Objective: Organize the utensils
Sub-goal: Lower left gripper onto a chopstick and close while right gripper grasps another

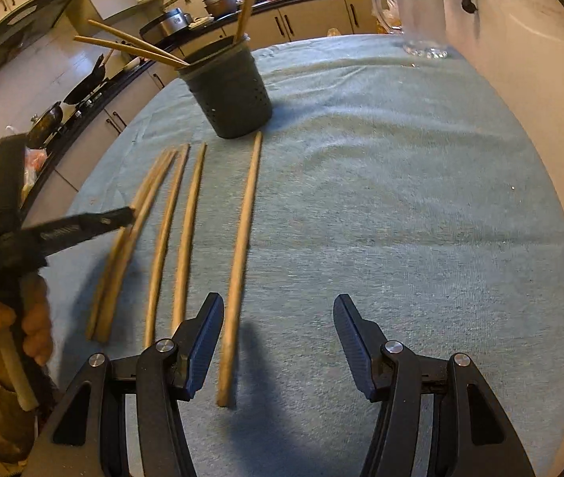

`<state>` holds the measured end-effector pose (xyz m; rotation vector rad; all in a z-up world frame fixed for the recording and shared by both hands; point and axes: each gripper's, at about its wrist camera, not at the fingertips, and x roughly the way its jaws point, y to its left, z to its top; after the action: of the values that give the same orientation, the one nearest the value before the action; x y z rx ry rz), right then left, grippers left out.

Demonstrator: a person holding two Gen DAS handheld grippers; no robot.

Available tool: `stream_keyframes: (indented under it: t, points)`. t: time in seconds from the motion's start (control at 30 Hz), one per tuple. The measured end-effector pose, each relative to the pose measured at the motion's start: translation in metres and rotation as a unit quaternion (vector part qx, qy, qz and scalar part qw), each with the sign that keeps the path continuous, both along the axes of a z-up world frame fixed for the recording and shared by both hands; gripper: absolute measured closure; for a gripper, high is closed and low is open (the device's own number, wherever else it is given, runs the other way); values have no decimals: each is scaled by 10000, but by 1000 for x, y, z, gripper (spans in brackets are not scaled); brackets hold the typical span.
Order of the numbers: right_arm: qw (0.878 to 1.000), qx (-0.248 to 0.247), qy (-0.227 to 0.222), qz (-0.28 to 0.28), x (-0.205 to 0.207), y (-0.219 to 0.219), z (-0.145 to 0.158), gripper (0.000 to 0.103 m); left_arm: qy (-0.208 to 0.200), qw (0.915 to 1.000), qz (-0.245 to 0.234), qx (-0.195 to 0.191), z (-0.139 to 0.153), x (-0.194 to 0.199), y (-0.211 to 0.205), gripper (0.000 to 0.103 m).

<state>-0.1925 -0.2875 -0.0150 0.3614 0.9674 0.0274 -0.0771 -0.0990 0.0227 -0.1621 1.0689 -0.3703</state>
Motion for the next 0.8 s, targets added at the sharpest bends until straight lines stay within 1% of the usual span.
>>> stream_keyframes:
  t: [0.1, 0.23, 0.3, 0.4, 0.43, 0.47, 0.6, 0.7, 0.73, 0.77, 0.8]
  points:
    - [10000, -22, -22, -27, 6, 0, -1, 41, 115, 9995, 244, 136, -9, 7, 20, 97]
    - [9999, -102, -26, -13, 12, 6, -2, 41, 21, 9998, 210, 65, -3, 2, 31, 97]
    - [9998, -191, -20, -21, 14, 11, -3, 41, -142, 9999, 94, -5, 4, -2, 27, 96]
    - [9995, -286, -71, -96, 17, 15, -4, 41, -238, 9995, -162, -139, 7, -1, 17, 93]
    - [9995, -280, -96, -134, 17, 15, -5, 40, -259, 9993, -230, -103, 7, 0, 12, 89]
    - [9994, -267, -132, -184, 17, 15, -5, 39, -270, 9992, -280, -32, 5, 3, 4, 88]
    - [9989, -236, -237, -336, 13, 15, -6, 39, -196, 9986, -453, 181, -1, 18, -14, 88]
    - [9987, -241, -278, -360, 12, 15, -6, 39, -156, 9985, -479, 227, -6, 27, -18, 88]
    - [9986, -251, -283, -357, 12, 16, -5, 39, -130, 9986, -452, 243, -7, 30, -19, 94]
    - [9986, -270, -283, -347, 12, 16, -5, 39, -79, 9989, -405, 229, -7, 33, -17, 97]
    - [9986, -305, -273, -325, 12, 17, -5, 39, -9, 9993, -351, 110, -9, 36, -14, 97]
